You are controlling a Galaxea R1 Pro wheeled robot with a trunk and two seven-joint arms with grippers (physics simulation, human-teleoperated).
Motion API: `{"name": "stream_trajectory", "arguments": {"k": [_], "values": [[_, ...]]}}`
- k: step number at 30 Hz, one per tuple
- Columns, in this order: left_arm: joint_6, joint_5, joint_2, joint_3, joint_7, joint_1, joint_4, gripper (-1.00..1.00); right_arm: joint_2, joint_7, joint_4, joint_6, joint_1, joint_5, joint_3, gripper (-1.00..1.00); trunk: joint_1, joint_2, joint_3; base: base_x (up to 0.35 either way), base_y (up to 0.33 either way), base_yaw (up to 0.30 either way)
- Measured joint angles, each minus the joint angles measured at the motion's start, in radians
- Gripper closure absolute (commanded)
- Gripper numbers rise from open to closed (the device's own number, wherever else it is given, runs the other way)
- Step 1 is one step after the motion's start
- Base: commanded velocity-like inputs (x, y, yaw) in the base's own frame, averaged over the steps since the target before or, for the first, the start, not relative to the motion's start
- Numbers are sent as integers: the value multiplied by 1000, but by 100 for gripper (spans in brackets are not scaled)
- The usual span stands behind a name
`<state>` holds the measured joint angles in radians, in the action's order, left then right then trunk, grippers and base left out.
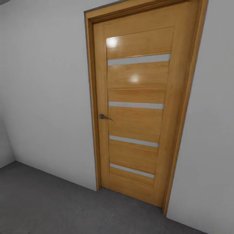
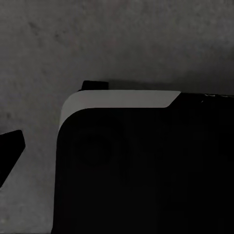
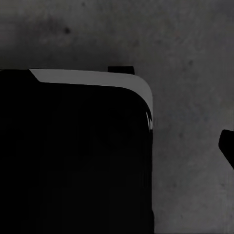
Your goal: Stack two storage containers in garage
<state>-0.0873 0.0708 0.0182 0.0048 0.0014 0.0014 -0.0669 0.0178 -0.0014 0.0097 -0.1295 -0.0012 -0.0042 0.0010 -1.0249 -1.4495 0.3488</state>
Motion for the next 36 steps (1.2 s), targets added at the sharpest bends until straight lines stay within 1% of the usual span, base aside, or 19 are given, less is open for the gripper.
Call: {"name": "stream_trajectory", "arguments": {"k": [9, 16, 36], "values": [[0, 0, 0, 0, 0, 0, 0, -100, -1, 0, 0, 0, 0, 1, 0, -100, 0, 0, 0, 0, 309, 0], [0, 0, 0, 0, 0, 0, 0, -100, -1, 0, 0, -1, 0, 0, 0, -100, 0, 0, 0, 0, 52, -18], [1, 0, 0, -1, 0, 0, 0, -100, -1, 0, 0, 0, 0, 0, -2, -100, 0, 0, 0, 0, 1, -224]]}}
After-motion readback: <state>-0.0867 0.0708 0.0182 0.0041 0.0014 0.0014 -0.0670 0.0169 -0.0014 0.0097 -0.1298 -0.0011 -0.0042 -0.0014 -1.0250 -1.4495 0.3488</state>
